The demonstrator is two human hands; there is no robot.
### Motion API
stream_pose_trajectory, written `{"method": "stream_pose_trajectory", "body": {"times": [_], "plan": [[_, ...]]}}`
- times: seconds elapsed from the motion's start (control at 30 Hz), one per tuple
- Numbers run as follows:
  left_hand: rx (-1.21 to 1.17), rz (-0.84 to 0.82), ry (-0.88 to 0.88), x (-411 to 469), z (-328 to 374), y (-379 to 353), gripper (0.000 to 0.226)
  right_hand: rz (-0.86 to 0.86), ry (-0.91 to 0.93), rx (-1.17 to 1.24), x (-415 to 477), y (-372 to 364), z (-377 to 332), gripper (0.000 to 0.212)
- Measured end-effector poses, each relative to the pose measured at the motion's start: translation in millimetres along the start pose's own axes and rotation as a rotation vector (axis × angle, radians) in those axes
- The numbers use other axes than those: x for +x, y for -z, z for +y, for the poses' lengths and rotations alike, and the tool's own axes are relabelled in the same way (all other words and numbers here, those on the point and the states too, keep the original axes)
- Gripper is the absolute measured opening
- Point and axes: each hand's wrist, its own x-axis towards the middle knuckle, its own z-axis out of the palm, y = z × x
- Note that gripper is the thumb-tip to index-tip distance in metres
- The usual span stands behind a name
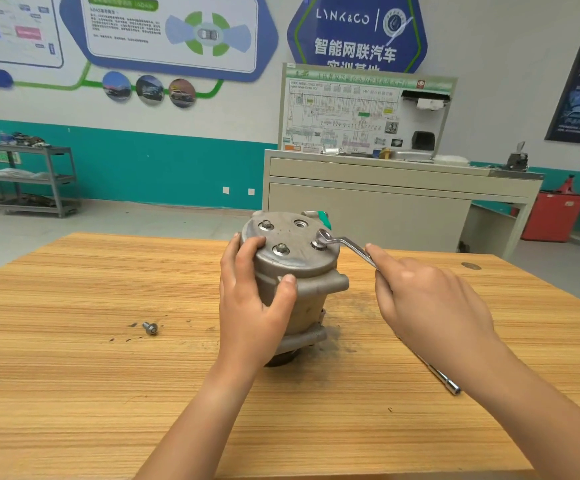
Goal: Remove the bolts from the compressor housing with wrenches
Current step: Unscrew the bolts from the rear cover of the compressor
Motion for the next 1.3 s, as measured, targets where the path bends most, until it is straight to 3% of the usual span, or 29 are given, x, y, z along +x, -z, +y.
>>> {"method": "stream_pose_trajectory", "body": {"times": [0.1,0.2,0.23,0.33,0.4,0.5,0.53,0.6,0.67,0.8,1.0,1.13,1.2,1.3], "plan": [[0.003,0.003,0.006,0,1,0,0.045,-0.091,0.017,-0.138,7,19,-8,0.041],[0.023,0.019,0.001,-1,3,-3,0.055,-0.214,0.038,-0.236,13,41,-23,0.012],[0.032,0.027,0.001,-2,3,-4,0.061,-0.257,0.051,-0.226,16,45,-27,0.012],[0.055,0.049,-0.004,-3,7,-10,0.069,-0.338,0.11,-0.192,30,56,-37,0.037],[0.054,0.048,-0.001,-2,8,-13,0.07,-0.302,0.089,-0.21,30,55,-36,0.036],[0.025,0.043,-0.004,-1,5,-15,0.065,-0.166,0.064,-0.35,12,38,-30,0.009],[0.006,0.038,-0.008,0,4,-15,0.061,-0.059,0.03,-0.342,7,28,-23,0.023],[-0.03,0.017,-0.017,2,2,-13,0.05,0.198,0.029,-0.153,8,7,-1,0.024],[-0.045,-0.006,-0.03,4,-1,-11,0.043,0.321,0.116,-0.003,18,-15,22,0.031],[-0.043,0.003,-0.062,6,-3,-9,0.042,0.365,0.196,0.048,57,-50,42,0.028],[-0.043,-0.003,-0.095,10,-3,-8,0.042,0.173,0.304,0.197,131,-57,14,0.035],[-0.051,-0.034,-0.091,12,-4,-6,0.041,0.442,0.5,0.054,146,-51,-6,0.024],[-0.051,-0.042,-0.08,12,-5,-4,0.041,0.547,0.447,0.028,147,-46,-5,0.023],[-0.038,-0.043,-0.074,9,-5,-3,0.041,0.567,0.118,0.317,139,-32,-2,0.026]]}}
